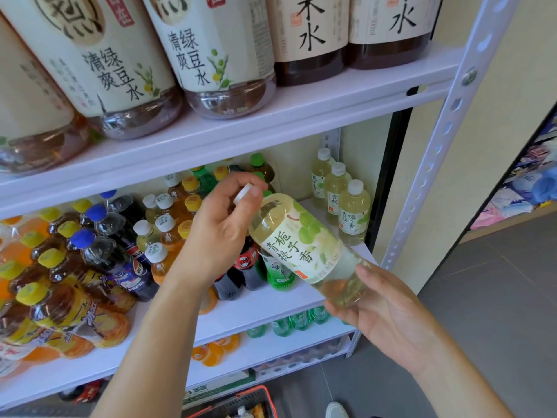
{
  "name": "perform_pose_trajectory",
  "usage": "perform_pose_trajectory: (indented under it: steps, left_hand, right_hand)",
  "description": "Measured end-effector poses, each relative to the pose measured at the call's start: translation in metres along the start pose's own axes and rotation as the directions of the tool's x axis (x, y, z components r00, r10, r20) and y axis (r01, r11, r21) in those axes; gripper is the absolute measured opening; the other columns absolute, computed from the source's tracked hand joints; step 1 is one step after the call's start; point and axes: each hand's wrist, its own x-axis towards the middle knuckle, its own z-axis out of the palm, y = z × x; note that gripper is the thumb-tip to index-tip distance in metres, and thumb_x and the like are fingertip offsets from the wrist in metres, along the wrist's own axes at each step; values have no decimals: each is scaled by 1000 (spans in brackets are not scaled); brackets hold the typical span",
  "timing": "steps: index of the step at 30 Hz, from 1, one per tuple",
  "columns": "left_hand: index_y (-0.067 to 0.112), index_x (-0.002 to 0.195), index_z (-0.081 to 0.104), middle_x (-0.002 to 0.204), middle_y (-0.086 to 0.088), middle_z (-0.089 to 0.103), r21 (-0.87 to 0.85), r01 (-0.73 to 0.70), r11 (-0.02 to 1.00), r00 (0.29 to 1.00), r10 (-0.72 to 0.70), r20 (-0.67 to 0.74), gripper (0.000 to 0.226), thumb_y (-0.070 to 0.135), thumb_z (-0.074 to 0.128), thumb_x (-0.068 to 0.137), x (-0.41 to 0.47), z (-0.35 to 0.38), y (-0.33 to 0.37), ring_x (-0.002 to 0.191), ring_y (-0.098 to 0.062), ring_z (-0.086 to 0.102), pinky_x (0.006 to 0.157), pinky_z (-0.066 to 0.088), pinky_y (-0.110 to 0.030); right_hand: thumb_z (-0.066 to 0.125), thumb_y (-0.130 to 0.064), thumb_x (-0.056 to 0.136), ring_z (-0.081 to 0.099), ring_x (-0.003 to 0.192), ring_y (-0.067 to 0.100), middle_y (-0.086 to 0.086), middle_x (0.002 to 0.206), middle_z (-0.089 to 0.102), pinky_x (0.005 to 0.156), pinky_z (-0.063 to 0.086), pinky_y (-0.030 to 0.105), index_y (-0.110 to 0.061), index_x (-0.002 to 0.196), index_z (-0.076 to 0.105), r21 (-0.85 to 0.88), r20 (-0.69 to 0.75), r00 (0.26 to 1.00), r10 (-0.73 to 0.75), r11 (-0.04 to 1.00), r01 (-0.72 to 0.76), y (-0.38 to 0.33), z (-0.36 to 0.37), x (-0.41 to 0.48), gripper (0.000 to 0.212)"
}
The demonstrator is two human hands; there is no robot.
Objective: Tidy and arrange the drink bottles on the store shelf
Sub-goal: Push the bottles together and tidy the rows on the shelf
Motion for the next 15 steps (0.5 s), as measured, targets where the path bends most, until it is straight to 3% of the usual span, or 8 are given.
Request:
perform_pose_trajectory:
  steps: [4, 8, 12, 15]
  left_hand:
    - [25, 116, 58, 97, -15, 65, -5, 94, 996, 994, -93, 52, 20, 31, 45, 102, -2, -3, -7, 87, -30, 64, 79, 56, -44]
    - [20, 127, 56, 112, 0, 70, 71, 196, 978, 957, -207, 204, 33, 2, 41, 103, -6, 5, -18, 101, -28, 67, 93, 54, -49]
    - [22, 139, 48, 132, 7, 58, 263, 91, 960, 907, -189, 376, 62, -8, 59, 86, -20, 35, -26, 124, -5, 52, 107, 42, -33]
    - [38, 141, 40, 134, 18, 54, 154, 74, 985, 853, -142, 501, 73, 12, 72, 81, -36, 63, -29, 124, -2, 51, 103, 43, -27]
  right_hand:
    - [96, -28, 55, 69, 95, 27, 9, 112, 68, 74, 56, 36, -22, 120, 64, -225, -65, 976, -206, 956, 187, -7, 7, -1, 72]
    - [94, -45, 47, 69, 102, 23, -3, 118, 66, 79, 56, 34, -35, 121, 61, -569, -118, 821, -559, 715, 405, -25, 19, -7, 82]
    - [89, -37, 56, 68, 102, 13, -9, 115, 65, 79, 55, 19, -39, 127, 55, -740, 64, 677, -733, 420, 525, -38, 35, -7, 78]
    - [88, -36, 56, 67, 104, 16, -9, 118, 64, 83, 55, 24, -40, 129, 53, -781, 107, 658, -746, 346, 519, -36, 45, -1, 81]
